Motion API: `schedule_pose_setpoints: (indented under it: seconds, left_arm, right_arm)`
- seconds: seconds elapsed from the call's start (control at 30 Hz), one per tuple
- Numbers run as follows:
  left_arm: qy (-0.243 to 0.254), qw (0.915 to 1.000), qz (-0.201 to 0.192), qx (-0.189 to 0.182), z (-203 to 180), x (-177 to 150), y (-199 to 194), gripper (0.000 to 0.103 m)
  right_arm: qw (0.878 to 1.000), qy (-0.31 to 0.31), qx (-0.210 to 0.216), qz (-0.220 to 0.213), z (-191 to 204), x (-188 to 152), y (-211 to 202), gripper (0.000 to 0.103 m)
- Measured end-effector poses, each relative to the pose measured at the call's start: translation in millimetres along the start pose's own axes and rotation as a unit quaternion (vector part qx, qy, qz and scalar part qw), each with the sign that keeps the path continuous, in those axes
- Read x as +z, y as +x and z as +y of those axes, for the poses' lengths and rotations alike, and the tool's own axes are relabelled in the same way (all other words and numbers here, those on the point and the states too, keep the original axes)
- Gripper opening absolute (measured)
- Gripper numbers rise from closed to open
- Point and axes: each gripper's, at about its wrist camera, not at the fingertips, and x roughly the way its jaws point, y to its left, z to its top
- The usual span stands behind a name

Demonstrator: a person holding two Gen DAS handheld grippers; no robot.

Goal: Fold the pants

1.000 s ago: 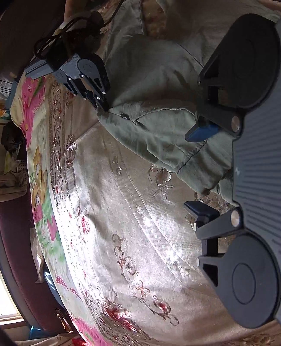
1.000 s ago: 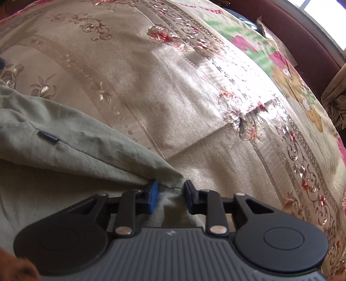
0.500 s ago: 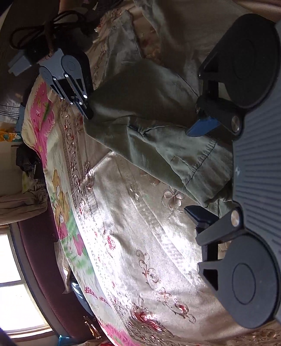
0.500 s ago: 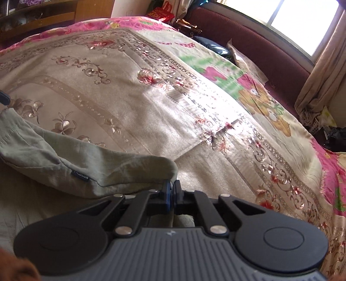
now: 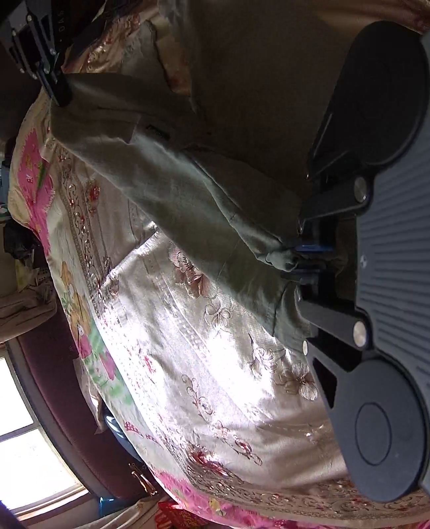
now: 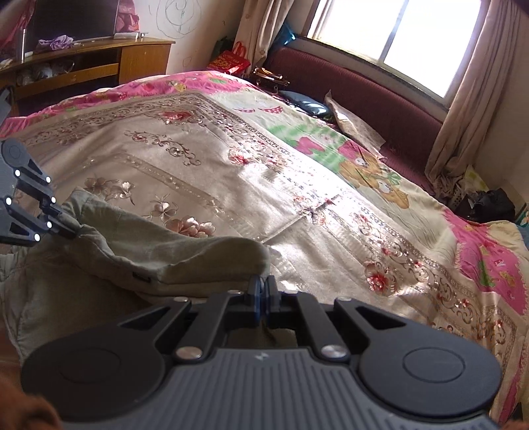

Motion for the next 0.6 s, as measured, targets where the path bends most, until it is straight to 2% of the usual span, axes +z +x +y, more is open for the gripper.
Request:
schedule_pose_setpoints:
  seconds: [0.13, 0.23, 0.3, 0.33, 0.4, 0.47, 0.53, 0.6]
  left_arm:
    - [-0.014, 0.9992, -0.032, 0.019, 2, -27, -55, 0.026]
    - [-0.036, 0.9981, -0.041, 0.027, -2, -60, -68, 0.027]
    - [-0.067, 0.9968, -0.033, 0.028, -3, -84, -56, 0.027]
    - [-0.075, 0.9964, -0.020, 0.032, -5, -95, -46, 0.027]
    - [-0.080, 0.9961, 0.003, 0.038, -12, -115, -32, 0.027]
    - [-0.078, 0.9961, 0.012, 0.040, -19, -130, -30, 0.027]
    - [-0.083, 0.9956, 0.008, 0.042, -23, -138, -35, 0.028]
    - [-0.090, 0.9948, -0.004, 0.046, -20, -138, -40, 0.031]
  right_arm:
    - [0.999, 0.027, 0.007, -0.016, 20, -16, -59, 0.002]
    - [0.999, 0.028, 0.022, -0.011, 55, -44, -92, 0.003]
    - [0.999, 0.028, 0.034, 0.010, 84, -69, -91, 0.004]
    - [0.998, 0.034, 0.043, 0.034, 100, -84, -81, 0.007]
    - [0.994, 0.035, 0.052, 0.088, 129, -111, -55, 0.008]
    - [0.992, 0.009, 0.053, 0.113, 155, -130, -43, 0.008]
    - [0.993, -0.020, 0.039, 0.111, 177, -143, -47, 0.009]
    - [0.994, -0.050, 0.031, 0.097, 191, -145, -56, 0.016]
